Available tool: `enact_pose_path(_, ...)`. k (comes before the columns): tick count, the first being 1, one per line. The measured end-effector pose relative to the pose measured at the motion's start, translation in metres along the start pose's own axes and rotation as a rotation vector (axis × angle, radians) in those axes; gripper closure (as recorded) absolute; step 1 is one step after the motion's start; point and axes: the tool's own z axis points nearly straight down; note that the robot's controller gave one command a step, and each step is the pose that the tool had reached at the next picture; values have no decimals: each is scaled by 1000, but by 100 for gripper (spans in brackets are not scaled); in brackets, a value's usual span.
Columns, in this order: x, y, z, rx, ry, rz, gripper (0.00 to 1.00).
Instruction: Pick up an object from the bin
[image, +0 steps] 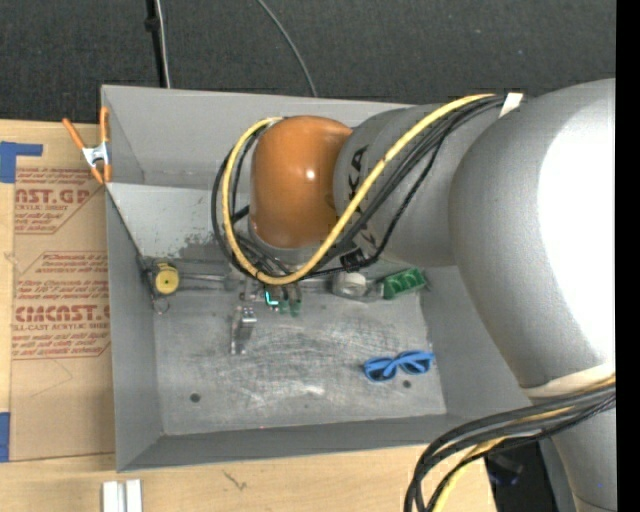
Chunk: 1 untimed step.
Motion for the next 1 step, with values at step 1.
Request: enact_pose_path(1, 73, -46, 60, -6, -21, 77, 0)
